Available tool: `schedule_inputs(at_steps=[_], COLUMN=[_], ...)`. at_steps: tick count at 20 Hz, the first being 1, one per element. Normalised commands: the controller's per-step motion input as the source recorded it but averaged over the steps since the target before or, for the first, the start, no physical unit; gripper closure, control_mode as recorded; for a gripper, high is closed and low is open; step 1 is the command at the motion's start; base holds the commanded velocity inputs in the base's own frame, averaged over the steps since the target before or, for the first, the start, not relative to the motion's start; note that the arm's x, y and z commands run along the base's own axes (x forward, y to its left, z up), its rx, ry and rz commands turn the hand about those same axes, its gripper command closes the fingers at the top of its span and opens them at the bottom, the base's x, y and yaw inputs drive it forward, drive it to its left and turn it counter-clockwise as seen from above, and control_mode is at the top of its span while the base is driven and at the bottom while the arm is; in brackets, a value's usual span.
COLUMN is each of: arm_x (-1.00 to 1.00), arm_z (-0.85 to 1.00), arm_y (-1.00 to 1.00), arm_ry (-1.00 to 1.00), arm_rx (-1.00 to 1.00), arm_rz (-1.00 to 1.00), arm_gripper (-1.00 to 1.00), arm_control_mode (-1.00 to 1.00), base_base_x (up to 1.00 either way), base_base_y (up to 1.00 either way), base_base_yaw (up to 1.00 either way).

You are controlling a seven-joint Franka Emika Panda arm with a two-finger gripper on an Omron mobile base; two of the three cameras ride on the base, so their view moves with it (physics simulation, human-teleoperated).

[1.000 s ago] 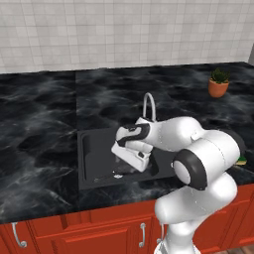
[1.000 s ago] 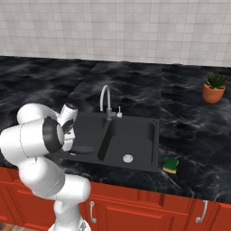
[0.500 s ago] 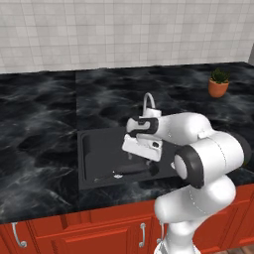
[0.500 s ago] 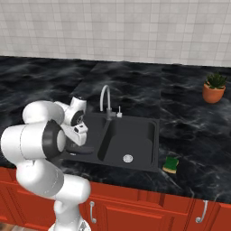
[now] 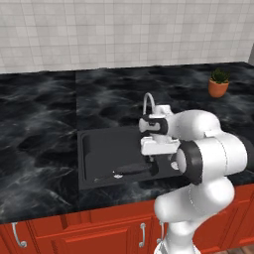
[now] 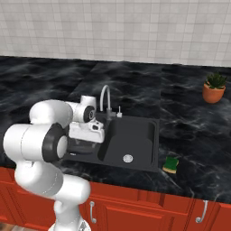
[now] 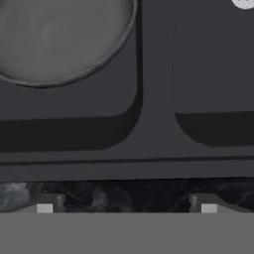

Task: Pick the pan and sponge and place them into the sink. Then turn on the water.

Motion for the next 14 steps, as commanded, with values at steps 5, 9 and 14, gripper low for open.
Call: schedule_inputs(at_steps=[5, 9, 14], arm_x=[-0.76, -0.36, 0.0], arm_z=[0.01, 0.0, 0.01], arm_y=[-0.95, -1.0, -1.0], arm_ry=[-0.18, -0.12, -0.02], arm_rx=[-0.03, 0.0, 0.0], arm_rz=[0.47, 0.4, 0.31], arm_gripper=[-1.0, -1.0, -1.0], arm_control_mode=[-1.0, -1.0, -1.0], base_base_x=[0.0, 0.0, 0.0], base_base_y=[0.0, 0.0, 0.0], base_base_yaw=[0.0, 0.0, 0.0])
